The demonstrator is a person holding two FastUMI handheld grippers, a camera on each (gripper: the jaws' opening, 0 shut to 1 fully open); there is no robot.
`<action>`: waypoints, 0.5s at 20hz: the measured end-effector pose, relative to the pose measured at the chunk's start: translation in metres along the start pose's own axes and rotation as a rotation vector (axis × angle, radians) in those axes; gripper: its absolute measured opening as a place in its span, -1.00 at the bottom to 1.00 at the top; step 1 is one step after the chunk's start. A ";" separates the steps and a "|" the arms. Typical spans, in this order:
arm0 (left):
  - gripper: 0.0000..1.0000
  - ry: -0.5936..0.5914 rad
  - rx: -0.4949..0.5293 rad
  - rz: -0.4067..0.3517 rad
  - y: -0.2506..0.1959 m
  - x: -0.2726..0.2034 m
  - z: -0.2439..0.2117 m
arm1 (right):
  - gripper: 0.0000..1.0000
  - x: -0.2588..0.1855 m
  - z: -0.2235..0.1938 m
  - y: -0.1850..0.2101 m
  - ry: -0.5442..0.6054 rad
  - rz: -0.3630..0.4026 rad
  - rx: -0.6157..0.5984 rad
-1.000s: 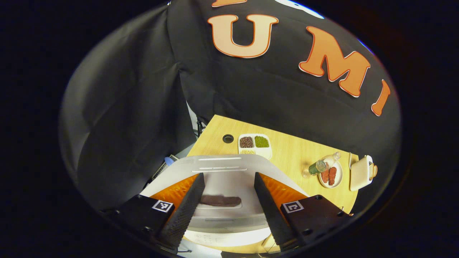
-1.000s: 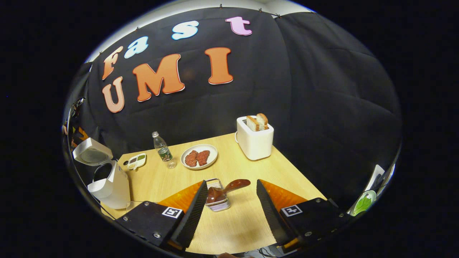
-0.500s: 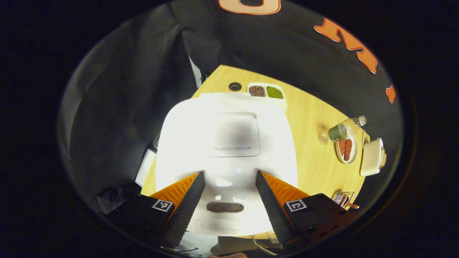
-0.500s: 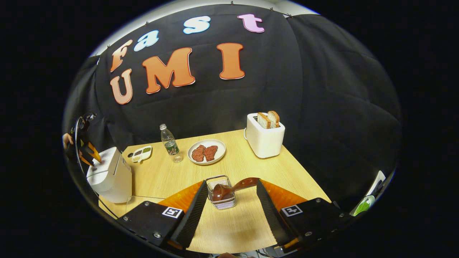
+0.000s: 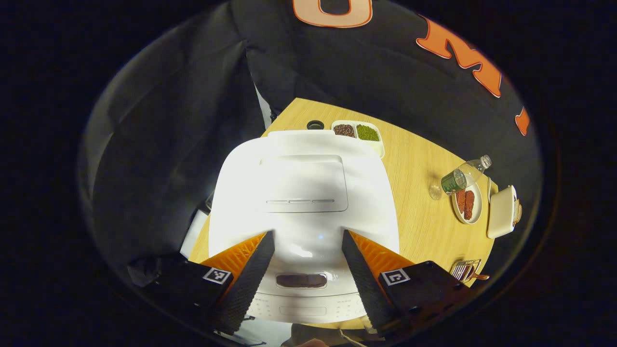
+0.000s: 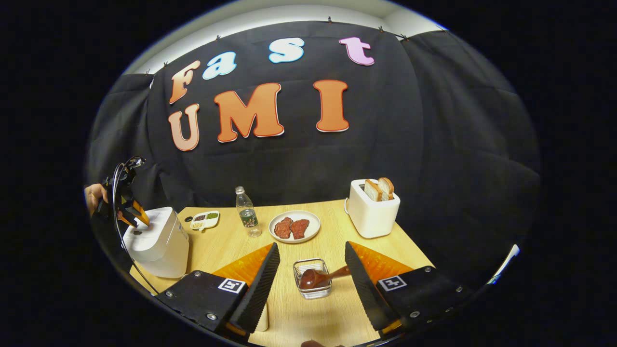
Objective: Close the left gripper, press the button to open the rice cooker; take a wooden spoon from the chopstick holder with the right hand, scoop a spoonful of rice and pour it into the rice cooker, then put the wooden spoon back into the chopstick holder.
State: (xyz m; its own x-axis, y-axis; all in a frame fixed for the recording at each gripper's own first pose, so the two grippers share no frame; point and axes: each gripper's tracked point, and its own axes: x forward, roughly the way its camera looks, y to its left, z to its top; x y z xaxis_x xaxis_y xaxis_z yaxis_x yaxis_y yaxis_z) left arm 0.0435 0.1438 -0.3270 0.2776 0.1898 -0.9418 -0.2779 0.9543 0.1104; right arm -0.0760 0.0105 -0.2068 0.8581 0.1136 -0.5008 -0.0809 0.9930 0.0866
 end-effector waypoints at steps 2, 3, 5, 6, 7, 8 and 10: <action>0.96 0.014 -0.029 -0.124 -0.025 -0.013 -0.014 | 0.70 0.004 0.015 0.008 -0.036 0.016 -0.010; 1.00 0.000 -0.034 -0.158 -0.035 -0.022 -0.017 | 0.70 0.005 0.021 0.012 -0.048 0.026 -0.014; 1.00 -0.048 -0.015 -0.169 -0.033 -0.045 -0.016 | 0.70 0.008 0.034 0.022 -0.069 0.051 -0.032; 0.97 -0.087 -0.004 -0.170 -0.031 -0.054 -0.011 | 0.70 0.009 0.041 0.027 -0.081 0.061 -0.042; 0.97 -0.127 0.005 -0.170 -0.030 -0.068 -0.010 | 0.70 0.009 0.047 0.032 -0.094 0.074 -0.051; 1.00 -0.172 0.019 -0.175 -0.032 -0.084 -0.009 | 0.70 0.011 0.052 0.039 -0.107 0.088 -0.057; 1.00 -0.256 0.057 -0.150 -0.028 -0.109 -0.005 | 0.70 0.010 0.061 0.054 -0.127 0.122 -0.071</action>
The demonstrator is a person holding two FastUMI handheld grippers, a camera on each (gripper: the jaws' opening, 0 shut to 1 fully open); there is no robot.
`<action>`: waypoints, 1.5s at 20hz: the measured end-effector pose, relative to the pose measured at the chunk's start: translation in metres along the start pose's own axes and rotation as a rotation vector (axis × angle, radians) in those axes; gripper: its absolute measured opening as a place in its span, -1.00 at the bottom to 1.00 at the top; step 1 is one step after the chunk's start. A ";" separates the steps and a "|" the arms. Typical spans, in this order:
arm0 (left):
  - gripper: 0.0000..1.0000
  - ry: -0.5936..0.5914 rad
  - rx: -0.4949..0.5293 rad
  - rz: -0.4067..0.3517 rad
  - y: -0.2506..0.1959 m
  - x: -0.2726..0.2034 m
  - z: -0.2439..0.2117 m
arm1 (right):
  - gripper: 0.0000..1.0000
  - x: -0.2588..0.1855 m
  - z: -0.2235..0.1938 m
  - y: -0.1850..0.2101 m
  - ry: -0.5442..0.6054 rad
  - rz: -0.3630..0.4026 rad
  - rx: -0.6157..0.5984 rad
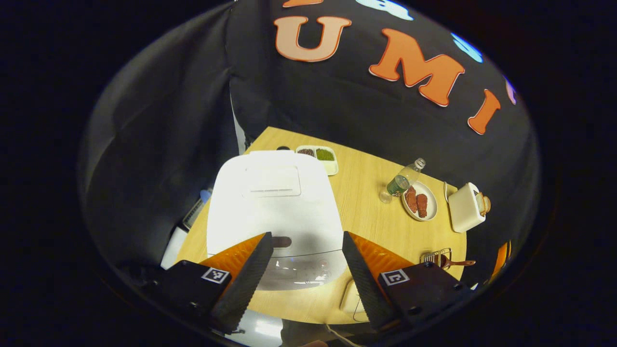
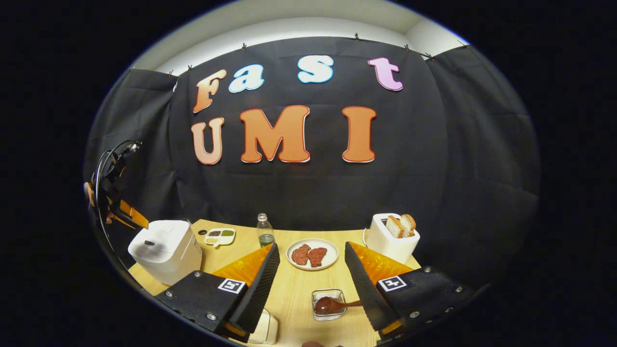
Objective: Close the left gripper, press the button to open the rice cooker; take a wooden spoon from the chopstick holder with the right hand, scoop a spoonful of rice and pour it into the rice cooker, then put the wooden spoon back into the chopstick holder.
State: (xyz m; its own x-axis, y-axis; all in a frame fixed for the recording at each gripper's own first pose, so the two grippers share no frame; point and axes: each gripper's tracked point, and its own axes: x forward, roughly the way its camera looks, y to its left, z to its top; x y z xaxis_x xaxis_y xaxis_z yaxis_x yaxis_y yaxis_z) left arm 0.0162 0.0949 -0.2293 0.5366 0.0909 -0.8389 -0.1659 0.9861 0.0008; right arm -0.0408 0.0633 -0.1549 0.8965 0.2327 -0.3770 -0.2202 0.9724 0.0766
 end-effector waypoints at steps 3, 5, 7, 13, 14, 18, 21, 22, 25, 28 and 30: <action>0.96 -0.179 0.060 0.041 0.002 -0.037 0.028 | 0.70 0.003 0.012 0.015 -0.028 0.039 -0.028; 1.00 -0.302 0.111 0.045 -0.006 -0.073 0.042 | 0.70 0.003 0.024 0.026 -0.056 0.062 -0.036; 1.00 -0.449 0.161 0.042 -0.020 -0.108 0.060 | 0.70 0.001 0.041 0.034 -0.098 0.079 -0.051; 0.95 -0.758 0.279 -0.059 -0.084 -0.184 0.076 | 0.70 -0.012 0.095 0.065 -0.254 0.150 -0.075; 1.00 -0.789 0.311 -0.082 -0.094 -0.193 0.074 | 0.69 -0.015 0.098 0.072 -0.268 0.170 -0.079; 1.00 -0.846 0.323 -0.117 -0.111 -0.214 0.067 | 0.70 -0.024 0.101 0.079 -0.284 0.188 -0.116; 1.00 -0.867 0.291 -0.143 -0.121 -0.217 0.063 | 0.72 -0.028 0.101 0.087 -0.279 0.199 -0.105; 1.00 -0.878 0.286 -0.154 -0.125 -0.219 0.061 | 0.72 -0.029 0.100 0.087 -0.275 0.202 -0.098; 1.00 -0.876 0.293 -0.190 -0.138 -0.217 0.054 | 0.72 -0.027 0.098 0.085 -0.262 0.201 -0.096; 1.00 -0.890 0.317 -0.184 -0.143 -0.215 0.054 | 0.74 -0.028 0.096 0.085 -0.254 0.199 -0.093; 1.00 -0.899 0.320 -0.178 -0.141 -0.216 0.055 | 0.74 -0.027 0.095 0.083 -0.247 0.199 -0.088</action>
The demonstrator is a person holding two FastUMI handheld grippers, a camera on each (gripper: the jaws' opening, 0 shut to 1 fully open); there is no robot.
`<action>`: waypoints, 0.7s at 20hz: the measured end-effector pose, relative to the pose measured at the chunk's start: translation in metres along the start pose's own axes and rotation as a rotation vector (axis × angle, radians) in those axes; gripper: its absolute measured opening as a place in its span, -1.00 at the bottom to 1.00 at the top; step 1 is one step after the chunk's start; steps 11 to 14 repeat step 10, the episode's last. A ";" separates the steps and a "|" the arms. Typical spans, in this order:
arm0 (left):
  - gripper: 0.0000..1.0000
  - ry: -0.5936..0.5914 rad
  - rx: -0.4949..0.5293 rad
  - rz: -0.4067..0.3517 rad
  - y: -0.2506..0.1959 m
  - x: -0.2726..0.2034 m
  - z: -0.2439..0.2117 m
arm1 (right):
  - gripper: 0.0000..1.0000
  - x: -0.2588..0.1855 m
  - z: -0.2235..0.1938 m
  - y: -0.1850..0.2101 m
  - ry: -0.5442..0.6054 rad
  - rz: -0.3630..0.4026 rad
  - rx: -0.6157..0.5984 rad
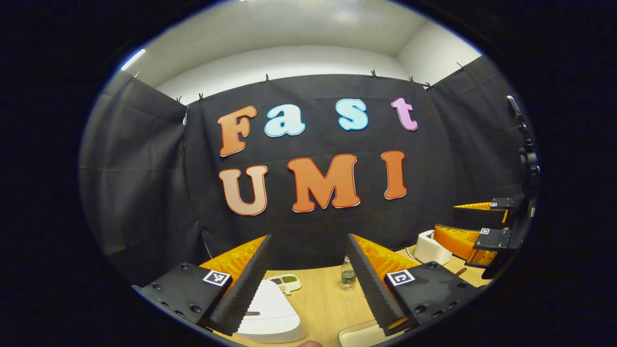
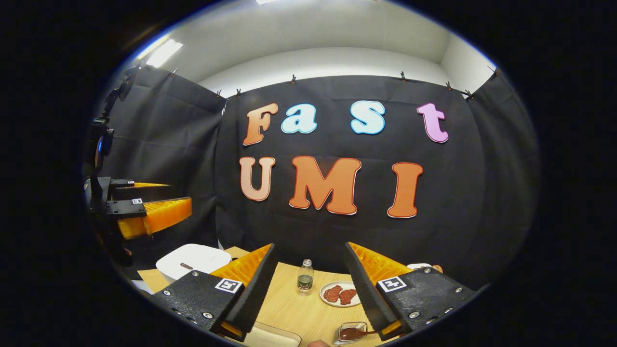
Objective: Close the left gripper, press the button to open the rice cooker; take a wooden spoon from the chopstick holder with the right hand, scoop a spoonful of rice and pour it into the rice cooker, then put the wooden spoon back into the chopstick holder.
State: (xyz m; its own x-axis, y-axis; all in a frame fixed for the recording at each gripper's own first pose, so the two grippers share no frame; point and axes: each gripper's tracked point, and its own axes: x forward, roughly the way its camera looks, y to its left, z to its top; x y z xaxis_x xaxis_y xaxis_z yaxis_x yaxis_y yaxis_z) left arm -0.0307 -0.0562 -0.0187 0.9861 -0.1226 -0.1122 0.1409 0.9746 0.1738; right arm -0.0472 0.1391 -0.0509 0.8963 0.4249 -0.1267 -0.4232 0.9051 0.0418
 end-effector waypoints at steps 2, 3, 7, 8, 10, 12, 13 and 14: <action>1.00 -0.010 0.008 0.024 0.011 -0.001 0.002 | 0.75 -0.002 0.001 -0.004 -0.004 -0.017 -0.008; 1.00 -0.004 0.006 0.032 0.016 0.000 0.002 | 0.75 -0.005 0.000 -0.008 0.000 -0.021 -0.012; 1.00 0.003 0.008 0.061 0.030 -0.004 -0.001 | 0.75 -0.008 0.000 -0.009 0.007 -0.036 -0.018; 1.00 -0.001 0.018 0.071 0.035 -0.006 0.000 | 0.75 -0.009 -0.001 -0.010 0.009 -0.041 -0.014; 1.00 -0.002 0.023 0.077 0.037 -0.007 0.001 | 0.75 -0.010 -0.003 -0.009 0.011 -0.045 -0.002; 1.00 -0.002 0.023 0.077 0.037 -0.007 0.001 | 0.75 -0.010 -0.003 -0.009 0.011 -0.045 -0.002; 1.00 -0.002 0.023 0.077 0.037 -0.007 0.001 | 0.75 -0.010 -0.003 -0.009 0.011 -0.045 -0.002; 1.00 -0.002 0.023 0.077 0.037 -0.007 0.001 | 0.75 -0.010 -0.003 -0.009 0.011 -0.045 -0.002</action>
